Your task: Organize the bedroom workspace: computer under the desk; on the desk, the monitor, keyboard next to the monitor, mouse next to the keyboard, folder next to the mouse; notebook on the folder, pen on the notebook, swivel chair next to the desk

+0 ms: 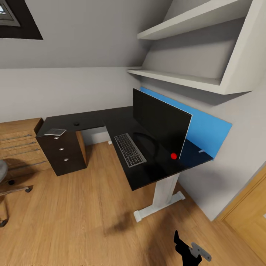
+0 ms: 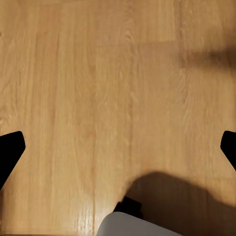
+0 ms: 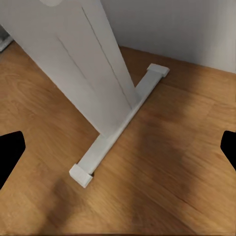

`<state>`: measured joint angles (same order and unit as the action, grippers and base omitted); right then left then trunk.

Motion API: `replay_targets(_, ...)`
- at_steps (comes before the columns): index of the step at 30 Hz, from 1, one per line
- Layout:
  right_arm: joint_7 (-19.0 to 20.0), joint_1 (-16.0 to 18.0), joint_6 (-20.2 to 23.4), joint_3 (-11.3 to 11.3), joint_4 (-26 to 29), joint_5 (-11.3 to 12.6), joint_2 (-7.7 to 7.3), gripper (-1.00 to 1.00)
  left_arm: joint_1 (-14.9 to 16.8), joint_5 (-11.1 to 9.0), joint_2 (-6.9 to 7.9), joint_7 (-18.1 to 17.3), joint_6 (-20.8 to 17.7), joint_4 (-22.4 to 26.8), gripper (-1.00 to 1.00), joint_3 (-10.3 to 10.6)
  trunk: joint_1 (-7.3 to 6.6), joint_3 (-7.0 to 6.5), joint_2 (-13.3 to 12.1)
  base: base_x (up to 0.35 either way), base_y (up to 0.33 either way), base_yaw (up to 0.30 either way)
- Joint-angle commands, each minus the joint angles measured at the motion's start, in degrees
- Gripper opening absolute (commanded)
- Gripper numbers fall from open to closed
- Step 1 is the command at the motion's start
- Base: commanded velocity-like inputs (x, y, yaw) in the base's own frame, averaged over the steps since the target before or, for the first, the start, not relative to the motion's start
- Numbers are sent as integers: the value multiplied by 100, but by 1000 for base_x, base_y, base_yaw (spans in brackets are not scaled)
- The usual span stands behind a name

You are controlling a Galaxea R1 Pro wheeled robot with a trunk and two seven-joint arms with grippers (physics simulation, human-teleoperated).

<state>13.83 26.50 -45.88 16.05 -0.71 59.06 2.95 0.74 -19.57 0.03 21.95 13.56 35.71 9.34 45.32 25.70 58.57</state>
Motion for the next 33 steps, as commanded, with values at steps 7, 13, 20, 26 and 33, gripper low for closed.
replay_targets(7, 33, 4, -36, 38, -8, 49, 17, 100, 5, -56, 6, 38, 32, -3, 100, 41, 0, 6, 4, 121, 175, 264)
replay_targets(13, -9, 4, -46, 47, -23, -385, 124, 100, 5, -56, 6, 38, 32, -3, 100, 41, 0, 6, 4, 3, 5, 287)
replay_targets(20, -198, 4, -57, 67, -19, -411, 135, 100, 5, -56, 6, 38, 32, -3, 100, 41, 0, 6, 4, 0, 0, 288)
replay_targets(26, -299, 4, -64, 80, -17, -419, 135, 100, 5, -56, 6, 38, 32, -3, 100, 41, 0, 4, 4, 0, 0, 288)
replay_targets(33, -363, 4, -90, 82, -17, -527, 139, 100, 5, -55, 6, 47, 59, -3, 100, 41, 0, -8, 4, 0, 0, 288)
